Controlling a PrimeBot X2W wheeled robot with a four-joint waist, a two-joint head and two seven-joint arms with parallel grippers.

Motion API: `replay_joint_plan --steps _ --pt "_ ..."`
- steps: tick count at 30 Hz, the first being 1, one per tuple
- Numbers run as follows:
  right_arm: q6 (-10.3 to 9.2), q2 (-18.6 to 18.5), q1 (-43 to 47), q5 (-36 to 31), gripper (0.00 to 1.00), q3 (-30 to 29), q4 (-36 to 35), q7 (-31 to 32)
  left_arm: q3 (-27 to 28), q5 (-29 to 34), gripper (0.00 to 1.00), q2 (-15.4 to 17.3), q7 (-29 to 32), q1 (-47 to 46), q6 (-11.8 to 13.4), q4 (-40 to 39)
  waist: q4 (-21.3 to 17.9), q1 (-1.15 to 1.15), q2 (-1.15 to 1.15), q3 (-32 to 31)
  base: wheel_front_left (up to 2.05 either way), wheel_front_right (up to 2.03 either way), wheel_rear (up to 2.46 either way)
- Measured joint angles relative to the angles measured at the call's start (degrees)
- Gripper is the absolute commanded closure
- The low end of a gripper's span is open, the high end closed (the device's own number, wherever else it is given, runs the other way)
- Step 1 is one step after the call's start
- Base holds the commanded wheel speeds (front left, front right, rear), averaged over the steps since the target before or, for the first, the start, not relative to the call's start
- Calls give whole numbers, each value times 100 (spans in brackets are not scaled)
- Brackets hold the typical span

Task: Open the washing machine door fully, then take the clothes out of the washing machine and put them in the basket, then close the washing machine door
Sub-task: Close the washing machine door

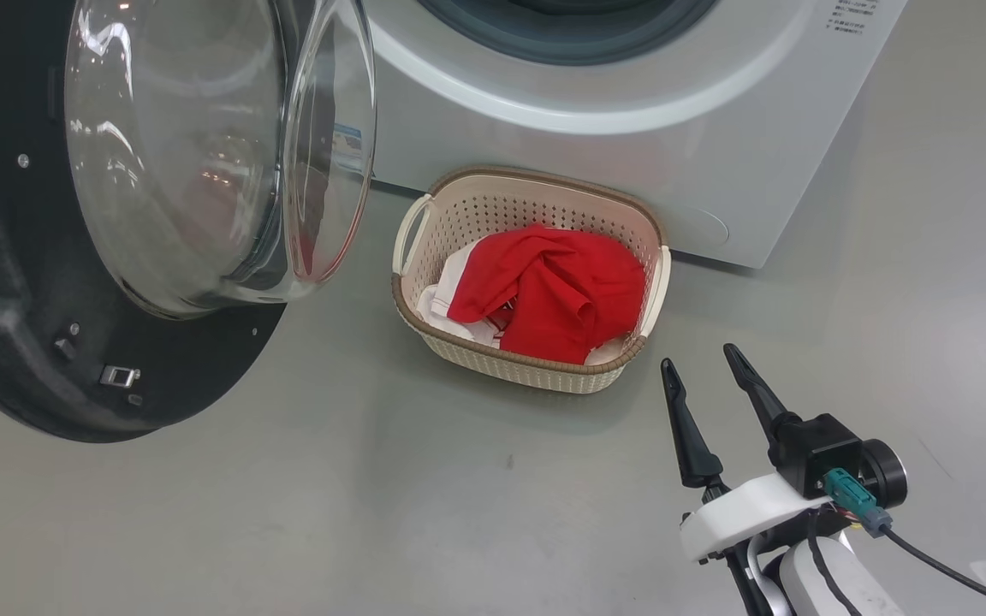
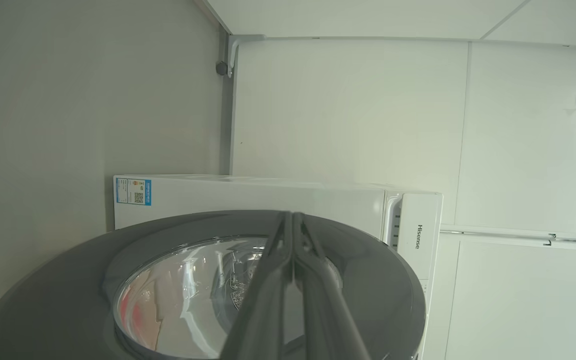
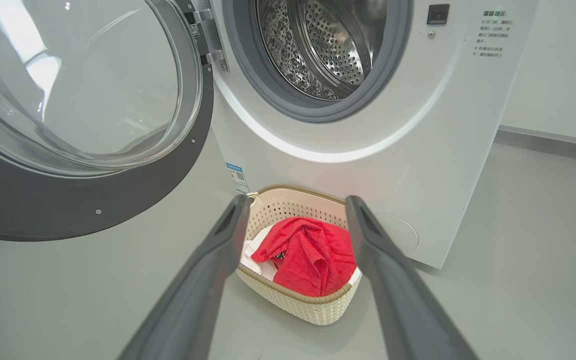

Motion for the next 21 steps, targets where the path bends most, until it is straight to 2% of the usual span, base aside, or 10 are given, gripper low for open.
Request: replay_joint_plan --steps 14,21 --pt "-49 -4 -89 46 0 1 2 0 -285 -59 100 43 713 0 47 202 -74 0 0 46 0 0 0" --pt "-52 -5 -91 49 0 -11 2 0 -527 -60 100 -38 1038 7 47 147 -112 0 0 34 0 0 0"
